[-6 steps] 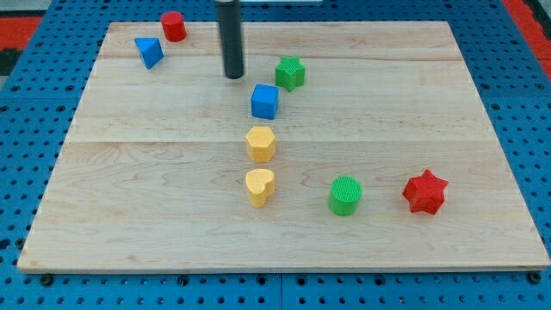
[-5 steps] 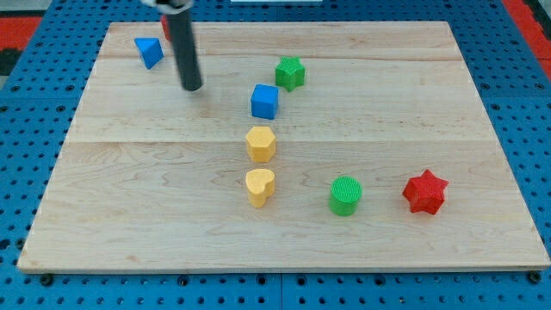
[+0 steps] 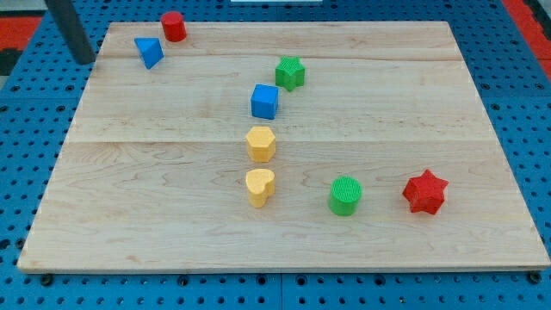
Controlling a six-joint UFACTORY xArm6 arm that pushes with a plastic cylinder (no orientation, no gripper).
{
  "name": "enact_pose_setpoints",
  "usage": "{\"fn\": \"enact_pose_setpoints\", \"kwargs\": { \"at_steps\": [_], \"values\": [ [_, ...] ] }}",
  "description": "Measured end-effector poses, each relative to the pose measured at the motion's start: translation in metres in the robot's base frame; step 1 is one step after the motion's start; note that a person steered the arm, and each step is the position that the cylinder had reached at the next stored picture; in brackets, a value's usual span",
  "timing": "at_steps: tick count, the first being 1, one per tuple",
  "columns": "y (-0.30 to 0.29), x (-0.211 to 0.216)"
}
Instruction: Push the triangle to the bottom right of the red circle
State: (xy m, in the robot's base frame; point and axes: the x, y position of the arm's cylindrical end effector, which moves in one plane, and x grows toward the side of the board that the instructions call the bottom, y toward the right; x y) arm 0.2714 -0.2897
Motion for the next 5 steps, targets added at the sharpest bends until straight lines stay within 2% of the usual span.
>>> {"fn": "enact_pose_setpoints", "kwargs": {
  "at_steps": [3, 4, 5],
  "values": [
    [0.198, 0.001],
    [0.191, 0.0],
    [0.126, -0.001]
  ]
}}
